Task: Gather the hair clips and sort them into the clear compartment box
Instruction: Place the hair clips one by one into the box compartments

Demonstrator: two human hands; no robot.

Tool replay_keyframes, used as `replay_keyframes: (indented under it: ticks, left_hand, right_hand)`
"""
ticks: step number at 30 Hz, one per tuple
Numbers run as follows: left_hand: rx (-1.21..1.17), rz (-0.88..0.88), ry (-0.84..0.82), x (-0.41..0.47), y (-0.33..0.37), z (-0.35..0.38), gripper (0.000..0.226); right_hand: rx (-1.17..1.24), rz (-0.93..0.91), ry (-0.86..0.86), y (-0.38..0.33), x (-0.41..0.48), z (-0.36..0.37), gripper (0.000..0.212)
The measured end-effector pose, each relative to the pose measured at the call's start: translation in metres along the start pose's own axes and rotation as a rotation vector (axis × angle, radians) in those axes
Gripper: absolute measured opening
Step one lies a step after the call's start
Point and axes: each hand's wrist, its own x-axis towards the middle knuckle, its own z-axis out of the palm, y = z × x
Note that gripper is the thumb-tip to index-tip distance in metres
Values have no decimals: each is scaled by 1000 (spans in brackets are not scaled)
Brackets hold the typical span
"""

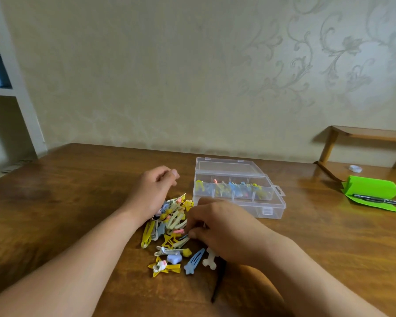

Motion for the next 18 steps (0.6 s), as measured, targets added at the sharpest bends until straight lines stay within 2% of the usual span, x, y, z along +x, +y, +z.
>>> replay_keyframes:
  ticks: [3,6,11,13,18]
  left_hand:
    - [13,1,4,1,-1,1,28]
    - [6,-3,8,2,-1,1,27]
    - [-11,7,-34,0,-2,1,38]
    - [6,7,-44,-1,-1,1,39]
    - [-10,-4,-44,-4,5,-2,53]
  right_hand:
    - [23,-11,74,2,-1,0,10]
    - [57,47,219,6,-2,-4,11]
    - [173,333,493,43,24,-41,7]
    - [175,453,493,66,44,-58,8]
    - [121,612,269,104,87,-57,15]
